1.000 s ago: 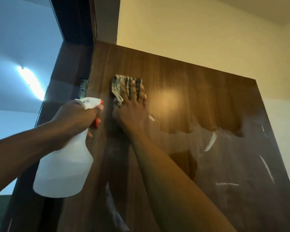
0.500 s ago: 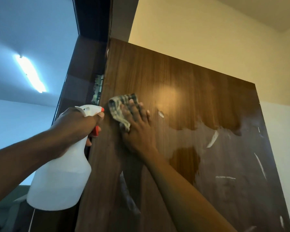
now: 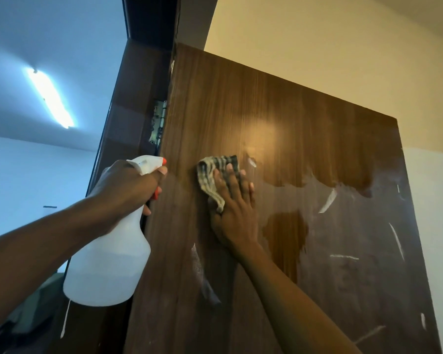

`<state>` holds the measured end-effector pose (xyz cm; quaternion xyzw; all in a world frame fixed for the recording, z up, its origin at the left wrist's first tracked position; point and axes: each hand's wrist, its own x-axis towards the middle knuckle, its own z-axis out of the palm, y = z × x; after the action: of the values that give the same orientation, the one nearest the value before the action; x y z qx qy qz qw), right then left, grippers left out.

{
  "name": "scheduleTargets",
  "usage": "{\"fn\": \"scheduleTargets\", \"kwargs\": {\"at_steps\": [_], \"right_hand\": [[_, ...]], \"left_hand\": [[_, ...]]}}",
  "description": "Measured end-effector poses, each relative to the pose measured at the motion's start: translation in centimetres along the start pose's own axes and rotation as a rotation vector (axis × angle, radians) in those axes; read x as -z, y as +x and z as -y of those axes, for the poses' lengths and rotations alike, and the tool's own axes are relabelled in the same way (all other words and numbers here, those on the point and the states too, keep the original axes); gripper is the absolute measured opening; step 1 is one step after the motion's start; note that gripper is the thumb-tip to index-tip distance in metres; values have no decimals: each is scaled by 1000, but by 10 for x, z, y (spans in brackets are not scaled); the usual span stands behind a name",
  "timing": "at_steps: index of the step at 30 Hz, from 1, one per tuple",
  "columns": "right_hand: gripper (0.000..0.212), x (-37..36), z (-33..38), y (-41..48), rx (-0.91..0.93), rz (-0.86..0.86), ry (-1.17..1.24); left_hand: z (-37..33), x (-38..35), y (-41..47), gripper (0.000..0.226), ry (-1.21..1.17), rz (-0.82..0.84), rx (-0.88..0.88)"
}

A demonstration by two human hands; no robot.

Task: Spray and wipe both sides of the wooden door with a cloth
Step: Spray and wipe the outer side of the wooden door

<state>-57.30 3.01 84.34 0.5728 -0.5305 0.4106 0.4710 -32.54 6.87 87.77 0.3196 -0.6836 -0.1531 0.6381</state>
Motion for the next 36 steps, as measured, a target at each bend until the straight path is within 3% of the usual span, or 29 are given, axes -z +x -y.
{"fn": "scheduleTargets", "kwargs": {"at_steps": [3,8,10,13,16,18,22,26,32,36], "right_hand": [[61,9,25,40,-150,-1,76],[80,-16,64,13,253,27,-87],[77,-22,46,-22,277,13,-61],[81,-13,-6,-46,134,8,-51],[67,6,-52,-16,-210,-22,34],[64,19,-63,17,-336,-61,125],[62,20,-57,40,-176,-66,90],[69,13,-87,-19,34,5,-3],[64,31,-158,-27,-382,-46,79],[63,32,-153,15,-323,-59,59]], "left_hand": [[2,-2,1,18,-7,3,-29],[1,-9,3,37,57,-4,-37],[0,-14,-2,35,52,3,-15],[-4,-24,-8,23,-48,70,-12],[-11,-33,-9,32,-52,98,43],[-17,-41,-8,34,-47,111,46],[-35,-64,-12,34,-99,151,60],[-51,-89,-21,33,-104,161,93],[-58,-122,-27,28,-90,113,102],[-72,-143,-26,30,-65,143,78]]}}
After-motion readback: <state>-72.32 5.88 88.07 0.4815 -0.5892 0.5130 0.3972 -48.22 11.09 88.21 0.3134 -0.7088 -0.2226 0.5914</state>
